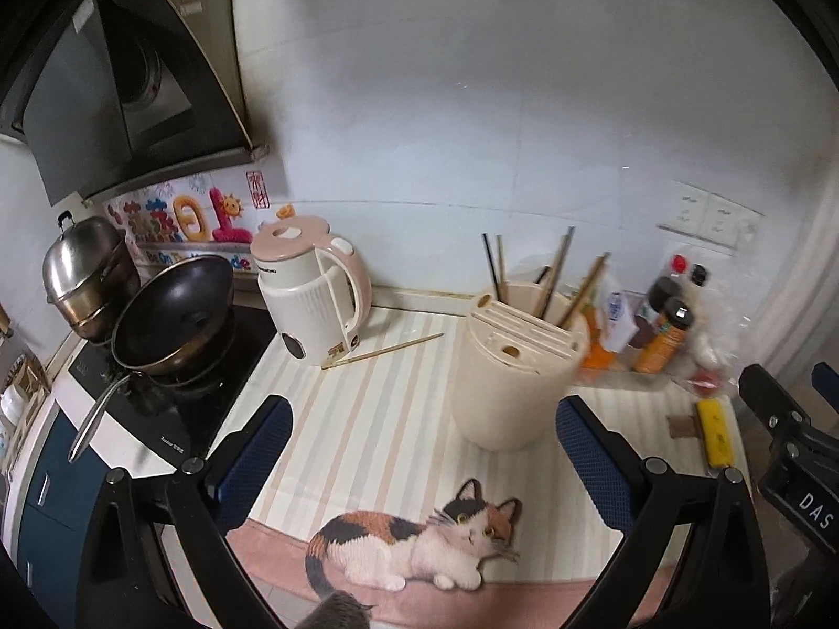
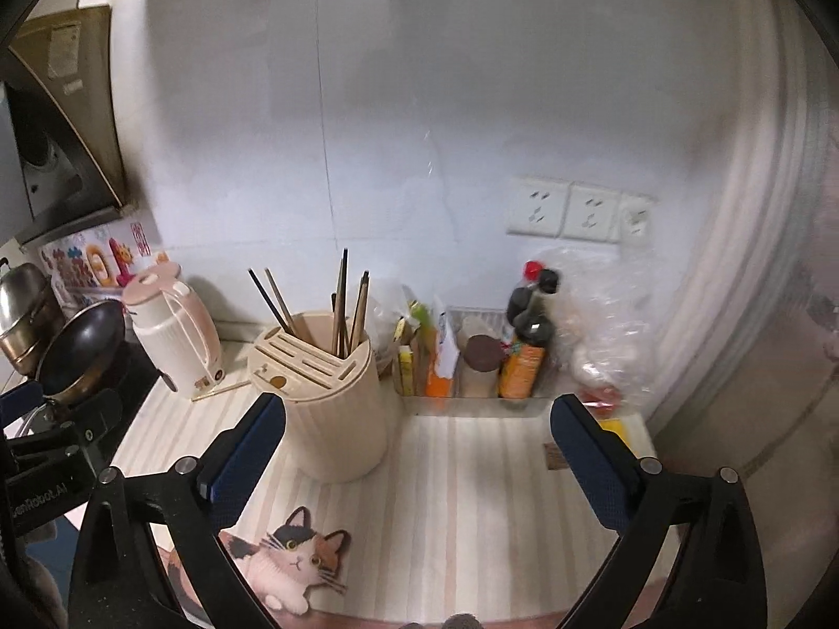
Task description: Organize utensils
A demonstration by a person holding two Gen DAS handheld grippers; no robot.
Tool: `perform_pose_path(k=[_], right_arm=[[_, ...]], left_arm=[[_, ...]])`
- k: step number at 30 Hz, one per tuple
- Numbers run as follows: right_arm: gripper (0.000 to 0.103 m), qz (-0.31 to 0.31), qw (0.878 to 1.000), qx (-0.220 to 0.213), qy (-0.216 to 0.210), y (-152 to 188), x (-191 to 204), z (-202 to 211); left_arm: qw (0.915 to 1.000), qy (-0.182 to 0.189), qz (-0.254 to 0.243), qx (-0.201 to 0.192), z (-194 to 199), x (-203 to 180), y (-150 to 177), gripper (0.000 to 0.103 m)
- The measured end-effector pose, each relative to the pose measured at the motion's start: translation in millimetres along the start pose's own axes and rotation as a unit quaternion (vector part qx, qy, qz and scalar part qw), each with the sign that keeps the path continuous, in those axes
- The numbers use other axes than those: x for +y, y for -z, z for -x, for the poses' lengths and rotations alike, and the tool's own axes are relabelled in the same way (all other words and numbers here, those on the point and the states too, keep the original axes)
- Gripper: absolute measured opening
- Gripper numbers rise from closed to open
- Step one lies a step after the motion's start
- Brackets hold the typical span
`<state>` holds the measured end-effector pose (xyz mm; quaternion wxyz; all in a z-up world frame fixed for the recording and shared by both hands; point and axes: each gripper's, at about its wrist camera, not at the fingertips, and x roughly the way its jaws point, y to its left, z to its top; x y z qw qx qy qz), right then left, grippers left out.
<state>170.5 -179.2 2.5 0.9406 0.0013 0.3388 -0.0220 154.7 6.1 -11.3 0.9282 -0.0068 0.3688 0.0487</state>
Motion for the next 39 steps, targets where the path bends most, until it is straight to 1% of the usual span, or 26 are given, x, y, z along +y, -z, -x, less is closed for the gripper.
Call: perform_pose_path(k=[5, 7, 10, 15, 19, 21, 31, 39], right_arm=[[0.103, -0.016, 1.000, -0.015, 0.021, 14.4, 4.6, 62.8], [0.103, -0.022, 0.999, -0.022, 0.024, 22.7, 7.5, 91.5], [0.103, -0.026, 0.999, -0.032, 0.031, 32.7, 11.1, 122.8], [0.103, -0.033, 0.998, -0.031, 0.037, 46.7, 15.6, 156.0], [0.103, -0.036, 0.999, -0.021, 0.033, 51.2, 17.5, 164.5], [0.103, -0.036, 0.999, -0.016, 0.028, 50.0, 17.4, 163.3], [0.103, -0.030, 0.999, -0.005, 0.016, 31.4, 9.0, 149.4], [0.103, -0.024, 1.000, -0.001, 0.012, 26.4, 7.4, 138.3]], left_arm=[[0.9996, 0.020, -0.015, -0.012, 47.2, 11.2, 18.3, 0.103], [0.9994, 0.021, -0.019, -0.018, 60.4, 15.2, 25.6, 0.103], [0.9993, 0.025, -0.020, -0.022, 81.1, 23.2, 35.2, 0.103], [0.9993, 0.024, -0.020, -0.018, 99.5, 30.5, 46.1, 0.103], [0.9997, 0.011, -0.019, -0.007, 102.7, 30.1, 48.4, 0.103], [0.9998, 0.010, -0.018, -0.004, 103.5, 29.6, 49.8, 0.103], [0.9999, 0.004, -0.013, -0.005, 100.3, 21.5, 38.9, 0.103], [1.0000, 0.001, -0.004, -0.005, 95.3, 19.2, 35.3, 0.102]])
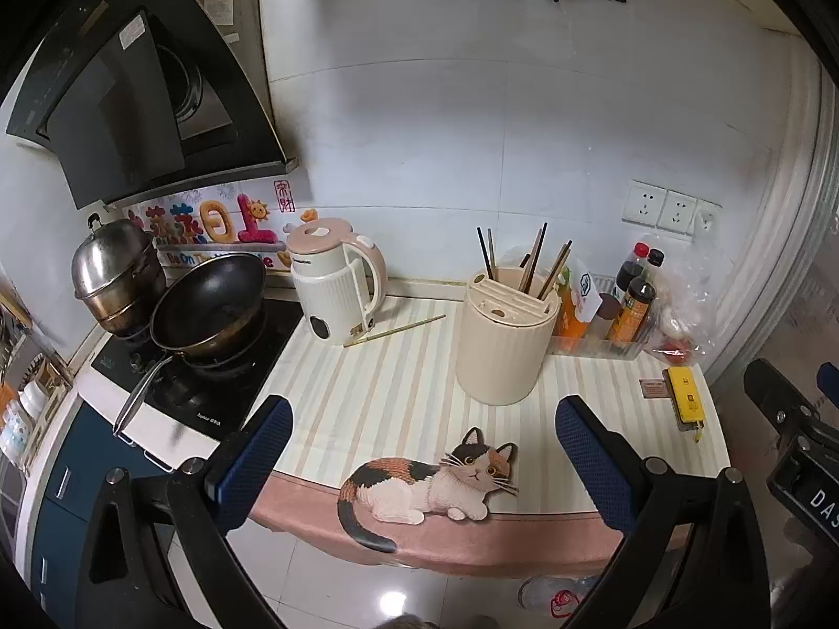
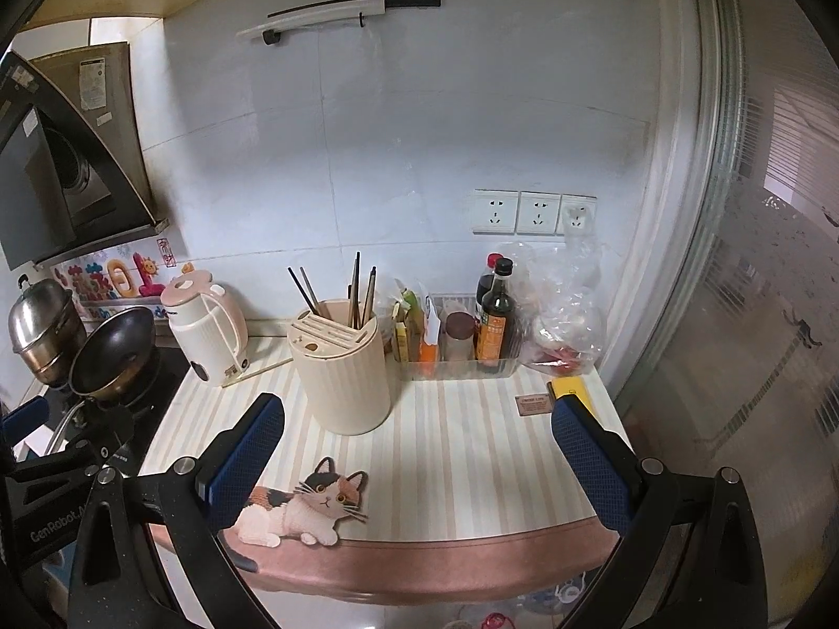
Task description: Organize utensils
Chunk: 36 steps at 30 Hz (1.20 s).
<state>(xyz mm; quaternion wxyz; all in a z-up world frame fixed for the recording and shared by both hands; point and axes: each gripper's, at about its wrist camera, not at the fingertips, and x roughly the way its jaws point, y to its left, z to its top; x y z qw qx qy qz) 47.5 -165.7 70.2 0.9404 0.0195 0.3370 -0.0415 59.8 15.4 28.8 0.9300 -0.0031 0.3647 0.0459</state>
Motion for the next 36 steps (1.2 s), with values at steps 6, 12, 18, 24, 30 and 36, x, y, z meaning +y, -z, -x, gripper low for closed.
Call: perform_pose_path(k=[6, 12, 18, 24, 30, 36], right_arm=[[0.103, 0.005, 1.000, 0.001, -0.001, -1.3, 0.3, -3.5], [0.103, 0.011, 1.000, -0.001, 0.004, -0.8, 3.6, -5.1], [0.103, 0.014, 1.000, 0.005, 0.004, 1.2, 4.5, -7.5], [0.103, 0.012, 1.000, 0.005, 0.005, 1.4, 3.3, -4.9], [0.103, 0.013, 1.000, 0.005, 0.005, 0.9, 3.5, -4.7], [0.103, 0.014, 1.000, 0.005, 0.007, 1.6, 4.3, -3.6]], left_arm=[[0.9999, -0.006, -0.008, -0.002, -1.6, -3.1, -1.4, 0.103], [0.9999, -0.010, -0.008, -0.003, -2.5, -3.0, -1.6, 0.102], [0.9999, -0.011, -0.009, -0.003, -2.4, -2.9, -1.2, 0.103], [0.9998, -0.010, -0.013, -0.009, -0.3, -2.7, -1.7, 0.103], [0.9998, -0.009, -0.015, -0.010, 0.9, -3.5, -2.5, 0.103], [0.9998, -0.008, -0.014, -0.008, 1.1, -3.2, -2.2, 0.103]])
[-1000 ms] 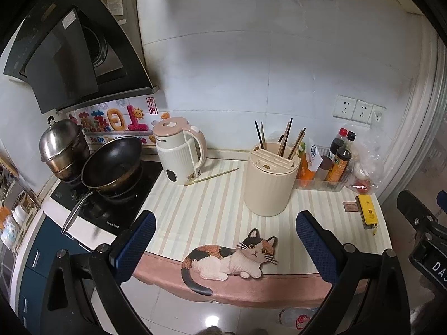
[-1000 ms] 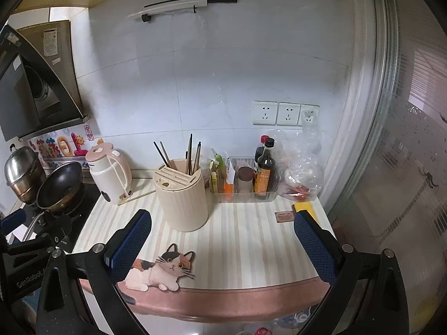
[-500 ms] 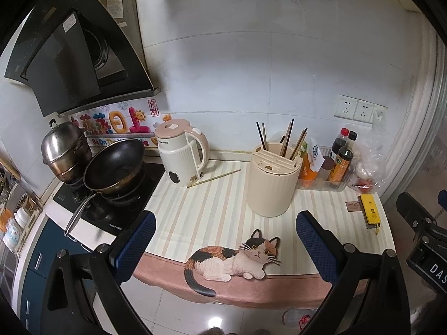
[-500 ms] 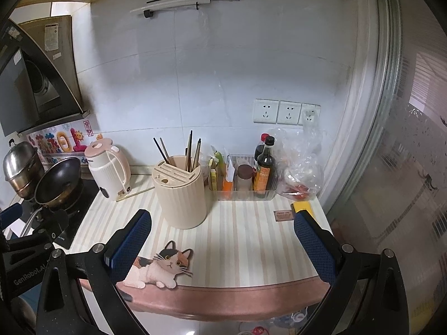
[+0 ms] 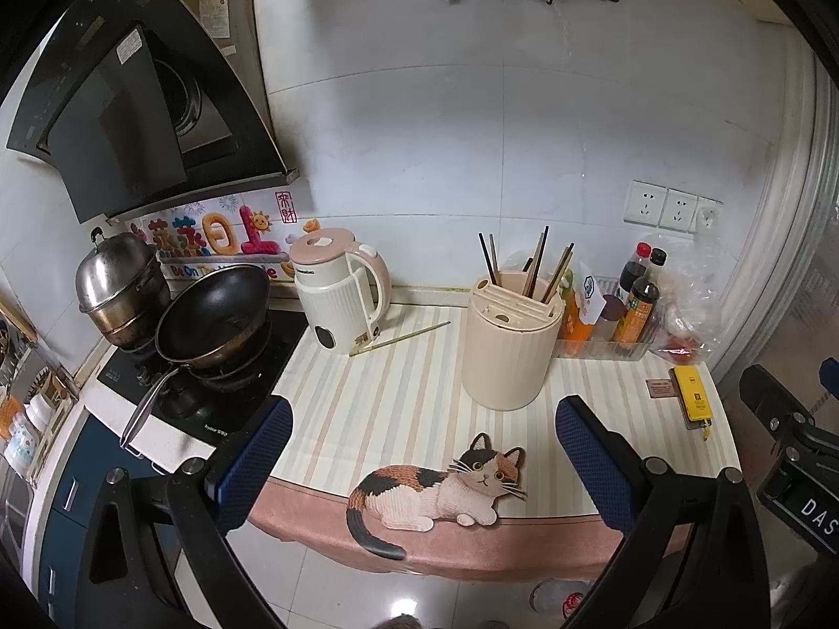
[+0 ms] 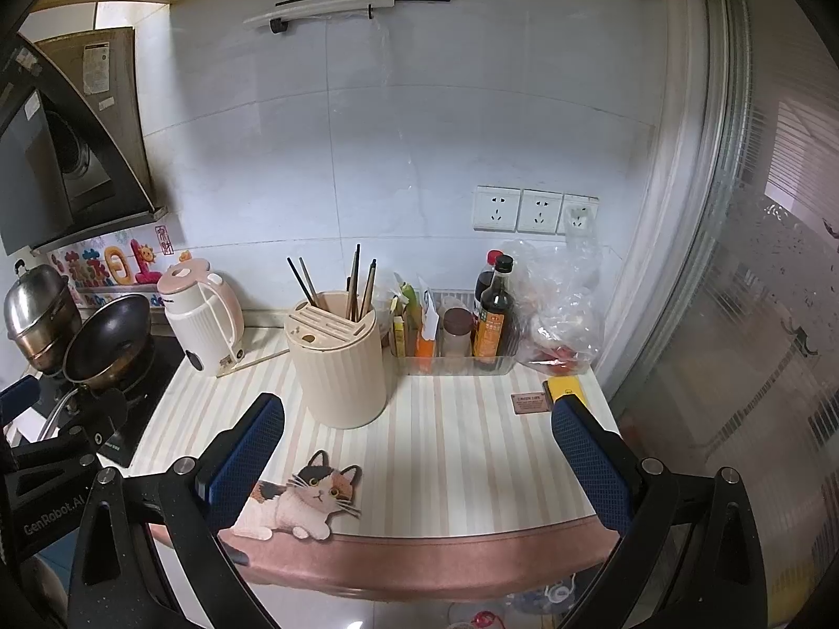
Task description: Organize utensils
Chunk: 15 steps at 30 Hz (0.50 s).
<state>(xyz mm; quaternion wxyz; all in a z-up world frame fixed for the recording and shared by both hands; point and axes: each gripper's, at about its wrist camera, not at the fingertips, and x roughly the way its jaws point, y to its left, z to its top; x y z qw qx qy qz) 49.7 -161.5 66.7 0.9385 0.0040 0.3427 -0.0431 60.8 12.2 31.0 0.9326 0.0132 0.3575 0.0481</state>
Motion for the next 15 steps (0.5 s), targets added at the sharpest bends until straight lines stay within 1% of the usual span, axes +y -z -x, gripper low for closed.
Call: perform_pose_path(k=[15], right_arm=[[0.103, 0.004, 1.000, 0.000, -0.003, 2.3, 1.6, 1.5]], left_arm=[[1.0000, 0.002, 0.003, -0.007, 1.4, 3.9, -1.0, 0.103]])
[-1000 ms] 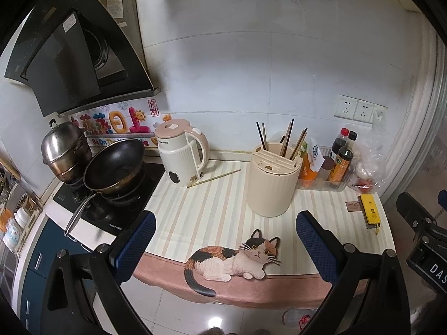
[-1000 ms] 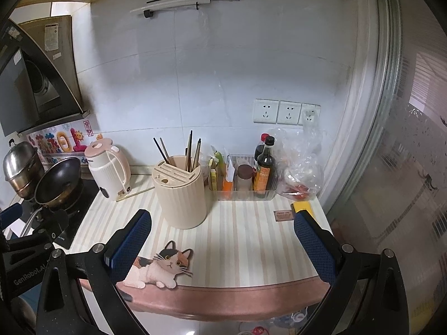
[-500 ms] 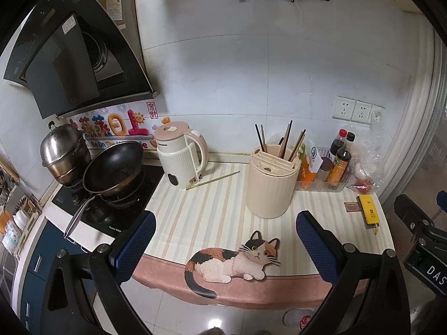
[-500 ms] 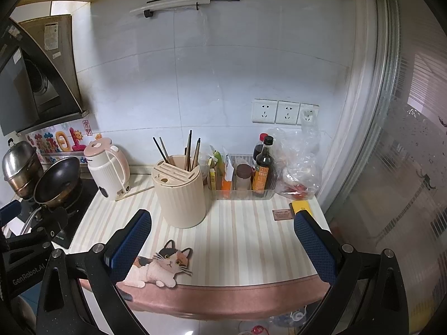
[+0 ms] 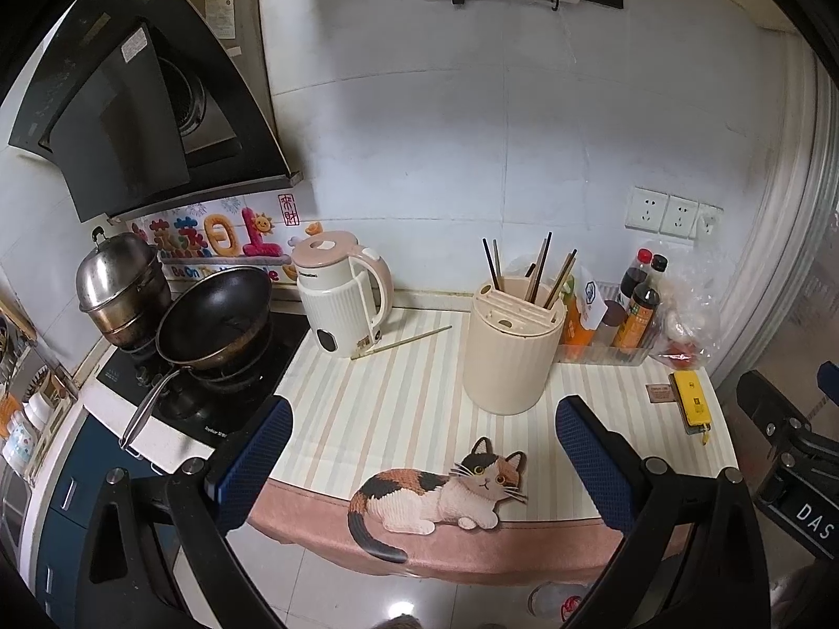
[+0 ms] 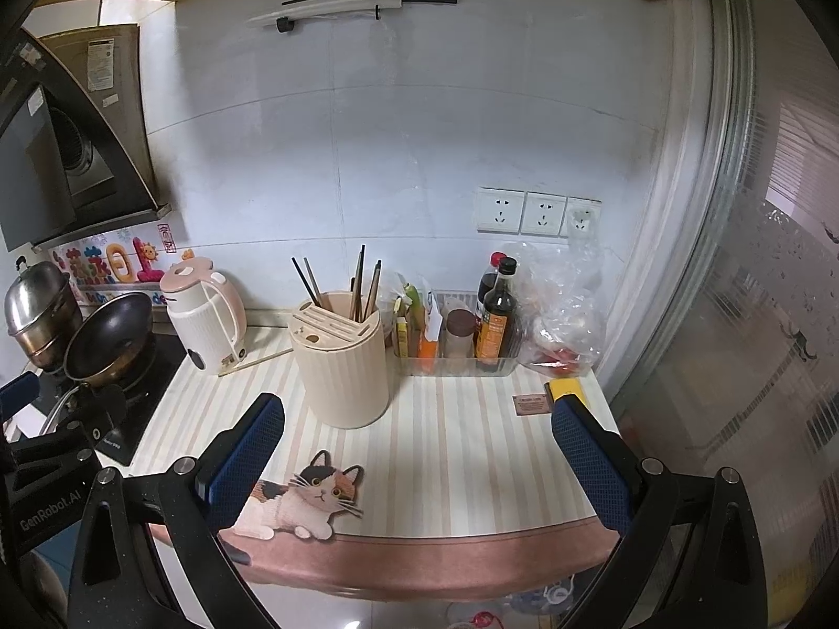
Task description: Organize utensils
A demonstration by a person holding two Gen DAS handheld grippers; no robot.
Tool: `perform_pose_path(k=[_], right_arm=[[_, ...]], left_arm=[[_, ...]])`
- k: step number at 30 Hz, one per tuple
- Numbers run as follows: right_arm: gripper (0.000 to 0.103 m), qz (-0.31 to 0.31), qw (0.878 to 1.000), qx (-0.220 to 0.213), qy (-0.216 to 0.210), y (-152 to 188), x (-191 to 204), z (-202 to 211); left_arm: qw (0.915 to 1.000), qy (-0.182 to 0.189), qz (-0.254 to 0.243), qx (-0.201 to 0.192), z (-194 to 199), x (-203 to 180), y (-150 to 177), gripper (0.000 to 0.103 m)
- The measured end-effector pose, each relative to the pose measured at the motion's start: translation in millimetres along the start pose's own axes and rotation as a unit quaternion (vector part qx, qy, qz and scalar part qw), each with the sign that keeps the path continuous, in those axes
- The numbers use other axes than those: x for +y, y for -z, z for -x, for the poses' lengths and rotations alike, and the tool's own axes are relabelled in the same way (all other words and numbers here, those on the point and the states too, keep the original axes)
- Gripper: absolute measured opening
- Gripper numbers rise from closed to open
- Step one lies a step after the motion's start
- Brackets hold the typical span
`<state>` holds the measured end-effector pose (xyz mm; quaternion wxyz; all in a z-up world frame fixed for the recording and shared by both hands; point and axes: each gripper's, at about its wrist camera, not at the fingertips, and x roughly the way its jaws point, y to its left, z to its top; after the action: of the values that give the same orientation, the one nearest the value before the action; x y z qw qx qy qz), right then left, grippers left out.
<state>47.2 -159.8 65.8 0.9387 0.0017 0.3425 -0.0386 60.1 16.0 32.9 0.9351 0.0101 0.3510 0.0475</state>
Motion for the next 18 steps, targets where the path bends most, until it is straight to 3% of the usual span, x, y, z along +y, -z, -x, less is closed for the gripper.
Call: perform_pose_path(k=[18], right_arm=[[0.103, 0.004, 1.000, 0.002, -0.006, -3.8, 3.3, -0.7]], left_arm=[[1.0000, 0.001, 0.001, -0.003, -0.1, -0.9, -5.4, 0.103]])
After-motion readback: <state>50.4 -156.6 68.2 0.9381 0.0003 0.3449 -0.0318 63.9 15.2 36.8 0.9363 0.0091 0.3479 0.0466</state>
